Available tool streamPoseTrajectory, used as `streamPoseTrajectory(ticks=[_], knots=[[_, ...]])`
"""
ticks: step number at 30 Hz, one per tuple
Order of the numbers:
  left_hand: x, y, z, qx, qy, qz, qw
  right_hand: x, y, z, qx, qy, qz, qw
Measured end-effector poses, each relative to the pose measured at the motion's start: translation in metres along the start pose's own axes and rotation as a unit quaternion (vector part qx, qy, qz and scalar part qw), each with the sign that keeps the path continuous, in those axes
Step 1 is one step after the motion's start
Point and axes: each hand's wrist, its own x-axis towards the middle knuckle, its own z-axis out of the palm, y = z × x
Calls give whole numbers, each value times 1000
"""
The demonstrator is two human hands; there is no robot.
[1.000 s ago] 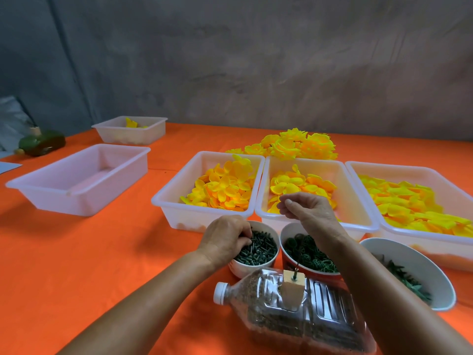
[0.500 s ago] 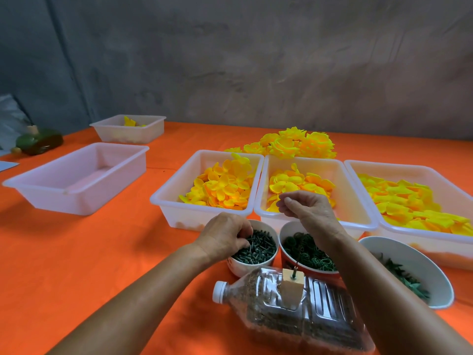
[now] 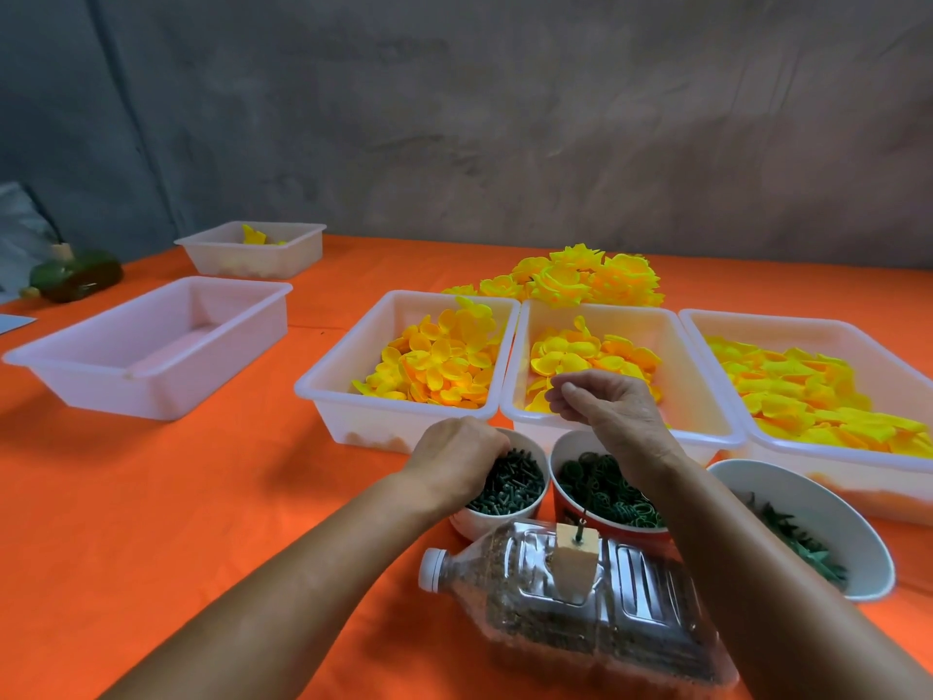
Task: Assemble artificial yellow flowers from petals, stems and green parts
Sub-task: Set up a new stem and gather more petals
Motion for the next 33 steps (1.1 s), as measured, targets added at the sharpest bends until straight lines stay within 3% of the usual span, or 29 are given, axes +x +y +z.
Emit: streamPoseTrajectory(ticks=[10,26,29,33], knots=[[-3,-3,0,7,36,10,999,0,0,0,1,-2,-1,1000],[-6,-2,-1,32,34,10,999,-1,0,0,7,2,-5,1000],[-6,-5,-1,-7,42,2,999,0,0,0,10,0,-5,1000],[-6,-9,-4,-167,84,-33,982,0,0,1,7,0,-7,1000]])
